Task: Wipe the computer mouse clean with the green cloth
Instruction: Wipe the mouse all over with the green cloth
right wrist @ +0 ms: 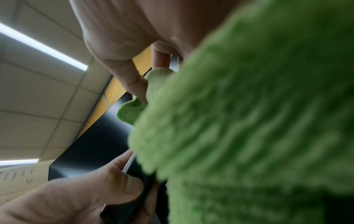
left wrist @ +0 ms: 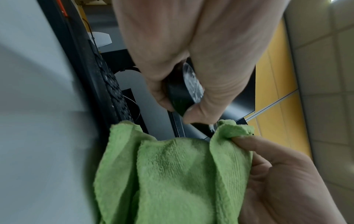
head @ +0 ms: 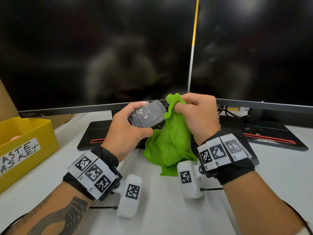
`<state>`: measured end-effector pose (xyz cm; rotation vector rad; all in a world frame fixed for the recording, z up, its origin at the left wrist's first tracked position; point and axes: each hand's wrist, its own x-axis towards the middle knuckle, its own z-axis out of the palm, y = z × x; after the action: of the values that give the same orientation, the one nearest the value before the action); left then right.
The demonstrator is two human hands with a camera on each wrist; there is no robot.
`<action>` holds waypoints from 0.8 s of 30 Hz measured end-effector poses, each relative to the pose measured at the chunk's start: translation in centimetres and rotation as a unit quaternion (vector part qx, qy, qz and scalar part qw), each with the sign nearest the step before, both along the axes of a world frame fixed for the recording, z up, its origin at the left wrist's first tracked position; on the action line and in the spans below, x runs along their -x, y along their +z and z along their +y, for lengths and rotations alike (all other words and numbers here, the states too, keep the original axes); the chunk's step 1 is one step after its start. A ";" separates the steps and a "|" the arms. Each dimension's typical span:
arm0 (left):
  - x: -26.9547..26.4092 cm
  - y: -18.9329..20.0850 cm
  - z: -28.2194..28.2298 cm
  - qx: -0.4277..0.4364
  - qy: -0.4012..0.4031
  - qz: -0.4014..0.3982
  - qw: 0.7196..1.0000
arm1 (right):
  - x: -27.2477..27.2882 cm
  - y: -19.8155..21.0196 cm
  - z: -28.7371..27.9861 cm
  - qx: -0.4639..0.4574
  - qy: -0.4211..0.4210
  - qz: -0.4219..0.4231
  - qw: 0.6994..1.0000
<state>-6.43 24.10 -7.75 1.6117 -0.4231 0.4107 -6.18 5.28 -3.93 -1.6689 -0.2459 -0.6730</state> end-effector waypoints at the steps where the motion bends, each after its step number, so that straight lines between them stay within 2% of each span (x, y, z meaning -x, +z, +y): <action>1: 0.0 0.0 0.0 -0.004 0.001 -0.004 1.000 | -0.3 -0.3 0.0 0.023 -0.004 -0.005 1.000; 9: 0.6 0.4 0.0 -0.013 0.028 -0.023 0.999 | -0.7 -0.8 0.7 0.134 0.001 -0.009 0.991; 14: 1.1 0.7 -0.3 -0.024 0.030 -0.031 0.999 | -0.8 -0.7 -0.1 0.098 -0.070 -0.018 0.993; 17: 1.2 0.7 -0.4 -0.030 0.024 -0.033 0.999 | -0.9 -0.7 0.1 0.066 -0.059 -0.033 0.996; 24: 1.0 0.7 -0.1 -0.038 0.025 -0.034 0.998 | -1.0 -1.0 0.2 0.126 -0.044 -0.019 0.991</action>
<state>-7.47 23.98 -7.03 1.6875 -0.4544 0.4943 -5.13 5.47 -4.88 -1.9190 -0.2957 -0.7650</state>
